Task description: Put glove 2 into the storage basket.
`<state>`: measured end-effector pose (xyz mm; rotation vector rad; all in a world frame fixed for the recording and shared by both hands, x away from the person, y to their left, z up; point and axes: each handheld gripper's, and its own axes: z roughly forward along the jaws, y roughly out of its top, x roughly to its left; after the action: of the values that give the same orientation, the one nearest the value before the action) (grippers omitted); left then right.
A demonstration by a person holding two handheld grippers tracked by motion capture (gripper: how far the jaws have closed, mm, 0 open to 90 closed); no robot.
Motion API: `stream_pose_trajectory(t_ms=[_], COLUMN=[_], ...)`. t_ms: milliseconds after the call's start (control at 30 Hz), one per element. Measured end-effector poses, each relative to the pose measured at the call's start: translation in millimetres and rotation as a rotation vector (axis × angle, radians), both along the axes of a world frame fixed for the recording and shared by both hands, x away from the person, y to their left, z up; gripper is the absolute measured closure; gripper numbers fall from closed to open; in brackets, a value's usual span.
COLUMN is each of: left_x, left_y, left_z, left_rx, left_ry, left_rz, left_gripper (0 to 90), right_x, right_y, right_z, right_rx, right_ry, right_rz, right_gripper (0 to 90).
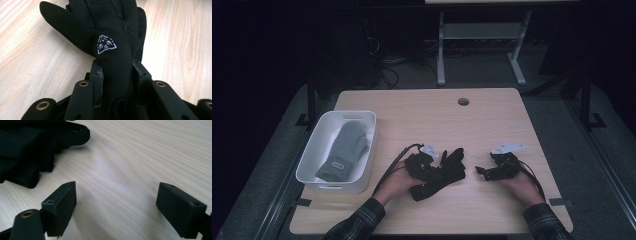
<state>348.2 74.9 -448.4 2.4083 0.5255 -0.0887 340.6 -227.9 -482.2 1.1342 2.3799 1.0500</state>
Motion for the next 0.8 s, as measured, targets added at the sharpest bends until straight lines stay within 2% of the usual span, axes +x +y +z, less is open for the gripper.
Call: stream_pose_trajectory(t_ms=[300, 600, 800], left_x=[-3.6, -1.9, 0.2], left_y=[4.5, 19.3, 30.1], left_z=[18.6, 42.4, 58.5], left_rx=[0.005, -0.027, -0.021], left_ry=[0.028, 0.020, 0.010], left_rz=[0.013, 0.048, 0.080], left_gripper=[66.6, 66.5, 66.5], right_x=[0.2, 0.0, 0.1], right_y=[0.1, 0.5, 0.6], right_z=[0.0, 0.1, 0.0], right_rx=[-0.001, 0.000, 0.000], right_ry=[0.000, 0.003, 0.001], right_rz=[0.004, 0.000, 0.000], right_gripper=[15.6, 15.5, 15.4])
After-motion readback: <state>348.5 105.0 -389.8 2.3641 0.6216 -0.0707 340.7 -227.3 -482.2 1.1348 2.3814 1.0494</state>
